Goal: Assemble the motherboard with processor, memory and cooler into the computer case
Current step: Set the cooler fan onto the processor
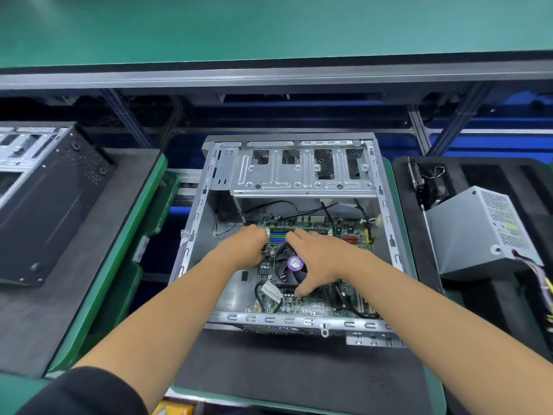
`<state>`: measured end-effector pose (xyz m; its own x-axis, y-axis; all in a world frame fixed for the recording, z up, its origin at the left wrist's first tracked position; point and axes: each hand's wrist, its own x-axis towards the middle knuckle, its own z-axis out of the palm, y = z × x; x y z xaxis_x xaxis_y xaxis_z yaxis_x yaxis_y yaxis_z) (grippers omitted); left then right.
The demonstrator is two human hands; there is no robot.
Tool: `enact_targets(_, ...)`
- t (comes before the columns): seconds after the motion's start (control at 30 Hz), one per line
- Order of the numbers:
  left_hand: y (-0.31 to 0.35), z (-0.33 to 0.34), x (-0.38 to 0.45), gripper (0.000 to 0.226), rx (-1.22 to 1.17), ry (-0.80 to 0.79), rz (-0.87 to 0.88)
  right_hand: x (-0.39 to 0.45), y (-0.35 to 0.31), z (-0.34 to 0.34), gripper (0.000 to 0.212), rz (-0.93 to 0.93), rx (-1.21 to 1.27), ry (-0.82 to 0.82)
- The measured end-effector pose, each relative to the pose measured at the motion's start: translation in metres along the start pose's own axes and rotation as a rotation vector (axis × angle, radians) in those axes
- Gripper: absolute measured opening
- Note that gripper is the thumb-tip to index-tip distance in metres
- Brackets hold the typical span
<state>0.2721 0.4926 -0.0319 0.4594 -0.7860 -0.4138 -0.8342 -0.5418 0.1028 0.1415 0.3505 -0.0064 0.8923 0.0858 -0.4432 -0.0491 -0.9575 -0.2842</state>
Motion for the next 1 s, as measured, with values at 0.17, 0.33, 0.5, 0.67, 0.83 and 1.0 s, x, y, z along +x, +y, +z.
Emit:
enact_targets(0.17,-0.001,-0.004,0.002,0.024,-0.063,0.034,-0.019,-0.001,0.001,0.0,0.094,0.002,0.0,0.007)
enact_targets(0.33,0.002,-0.005,0.002,0.025,-0.035,0.016,-0.023,-0.001,0.001,-0.001,0.094,0.005,0.012,-0.001)
enact_targets(0.5,0.002,-0.006,0.005,0.038,-0.063,0.013,-0.017,-0.001,0.001,-0.002,0.097,-0.001,0.03,-0.001)
enact_targets(0.67,0.003,-0.007,0.006,0.04,-0.069,-0.013,-0.023,0.0,0.001,-0.002,0.095,-0.001,0.033,-0.002)
enact_targets(0.83,0.002,-0.007,0.004,0.024,-0.083,-0.002,-0.025,0.001,0.004,-0.003,0.095,-0.012,0.042,-0.018)
enact_targets(1.0,-0.017,-0.017,-0.005,0.011,-0.259,0.047,-0.009,-0.005,0.013,-0.013,0.059,0.072,0.252,0.111)
